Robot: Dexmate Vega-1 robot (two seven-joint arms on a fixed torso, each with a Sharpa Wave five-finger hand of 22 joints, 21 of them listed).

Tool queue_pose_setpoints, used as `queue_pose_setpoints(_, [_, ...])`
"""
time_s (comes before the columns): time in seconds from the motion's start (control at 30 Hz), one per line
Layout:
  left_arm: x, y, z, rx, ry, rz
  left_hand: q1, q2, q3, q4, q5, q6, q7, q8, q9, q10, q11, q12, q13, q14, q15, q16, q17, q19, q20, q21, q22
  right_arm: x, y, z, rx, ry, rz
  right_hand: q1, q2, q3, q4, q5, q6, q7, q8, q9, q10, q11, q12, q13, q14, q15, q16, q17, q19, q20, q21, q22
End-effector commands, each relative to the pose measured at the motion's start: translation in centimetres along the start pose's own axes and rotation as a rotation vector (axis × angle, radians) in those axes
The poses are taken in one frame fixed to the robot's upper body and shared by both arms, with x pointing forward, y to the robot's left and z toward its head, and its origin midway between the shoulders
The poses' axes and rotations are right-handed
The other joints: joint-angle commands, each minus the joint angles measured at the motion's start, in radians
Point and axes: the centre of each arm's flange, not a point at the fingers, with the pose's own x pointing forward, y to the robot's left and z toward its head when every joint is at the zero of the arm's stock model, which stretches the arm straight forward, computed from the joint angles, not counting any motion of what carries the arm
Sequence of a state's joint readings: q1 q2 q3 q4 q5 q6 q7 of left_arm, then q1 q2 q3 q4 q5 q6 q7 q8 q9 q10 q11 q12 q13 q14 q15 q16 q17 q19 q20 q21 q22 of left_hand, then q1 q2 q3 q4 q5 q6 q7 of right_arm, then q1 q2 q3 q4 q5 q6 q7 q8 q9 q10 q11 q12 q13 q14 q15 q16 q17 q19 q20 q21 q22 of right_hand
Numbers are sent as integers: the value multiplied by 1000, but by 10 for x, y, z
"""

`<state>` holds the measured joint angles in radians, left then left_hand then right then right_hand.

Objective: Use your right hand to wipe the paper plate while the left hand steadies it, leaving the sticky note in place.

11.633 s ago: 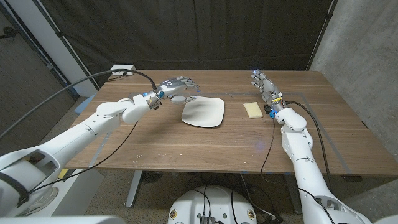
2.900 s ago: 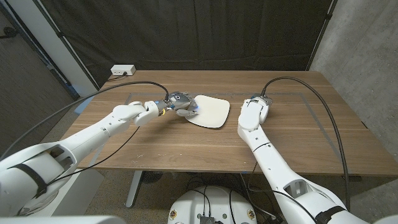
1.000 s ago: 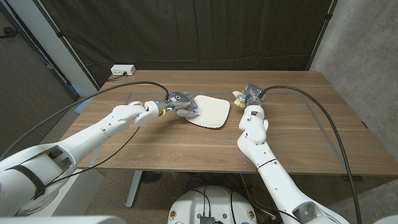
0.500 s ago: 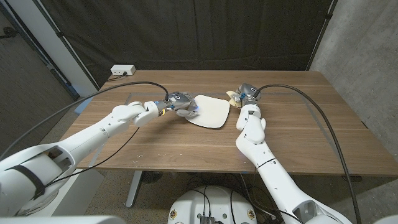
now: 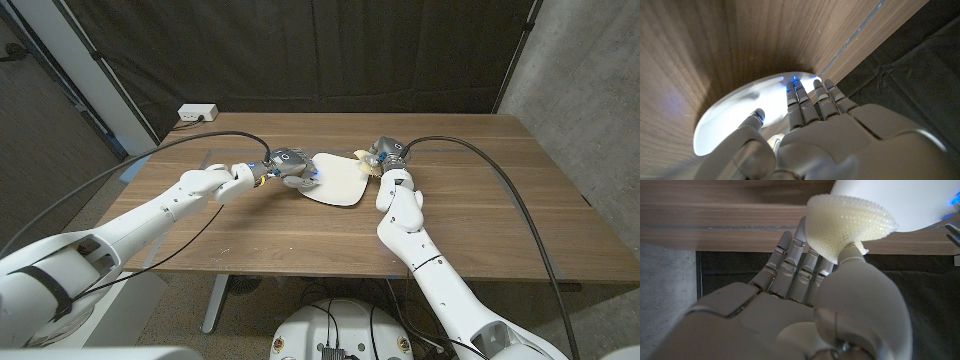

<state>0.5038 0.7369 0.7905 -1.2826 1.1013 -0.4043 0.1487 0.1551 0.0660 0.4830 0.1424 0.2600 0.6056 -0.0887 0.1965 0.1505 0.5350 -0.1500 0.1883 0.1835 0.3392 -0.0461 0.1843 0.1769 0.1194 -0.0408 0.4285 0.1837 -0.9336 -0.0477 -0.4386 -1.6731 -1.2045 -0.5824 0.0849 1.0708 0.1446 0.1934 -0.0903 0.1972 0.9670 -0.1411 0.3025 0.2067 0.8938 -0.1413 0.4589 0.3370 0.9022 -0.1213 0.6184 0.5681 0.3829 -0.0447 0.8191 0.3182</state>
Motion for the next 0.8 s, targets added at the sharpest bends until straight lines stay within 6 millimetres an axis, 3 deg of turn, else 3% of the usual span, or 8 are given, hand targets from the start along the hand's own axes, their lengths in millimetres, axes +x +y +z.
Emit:
queue_pose_setpoints(0.03, [-2,-2,1,-4,-2,0,3,1,-1,0,7,21,-5,5,35,6,-1,6,4,-1,-142,0,2,9,-5,-6,3,-1,15,6,-30,-19,60,5,4,3,-6,1,46,15,11,6,13,1,-2,4,10,-109,0,4,-3,-64,9,2])
queue_pose_setpoints(0.8, [-5,-3,3,-21,0,1,0,1,-3,1,10,17,-5,5,35,6,-1,5,4,-1,-141,0,2,11,-6,-10,3,4,36,-5,-257,38,111,40,0,18,-35,1,101,21,30,2,21,-8,-7,12,22,-112,-1,13,-20,-73,33,1])
